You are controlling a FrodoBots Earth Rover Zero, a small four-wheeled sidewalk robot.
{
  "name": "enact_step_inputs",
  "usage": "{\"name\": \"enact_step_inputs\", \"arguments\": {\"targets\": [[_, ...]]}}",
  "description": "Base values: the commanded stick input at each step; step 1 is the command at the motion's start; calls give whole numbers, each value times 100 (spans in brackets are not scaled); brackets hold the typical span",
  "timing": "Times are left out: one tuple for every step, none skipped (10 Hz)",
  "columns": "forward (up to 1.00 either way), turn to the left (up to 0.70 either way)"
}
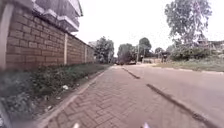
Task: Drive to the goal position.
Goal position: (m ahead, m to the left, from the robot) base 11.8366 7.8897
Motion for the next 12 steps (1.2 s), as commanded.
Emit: {"name": "enact_step_inputs", "arguments": {"targets": [[50, 0], [50, 0], [50, -24], [50, -49], [50, -50], [50, -48], [50, -23], [50, 0], [50, 0], [50, 0], [50, 0], [50, 0]]}}
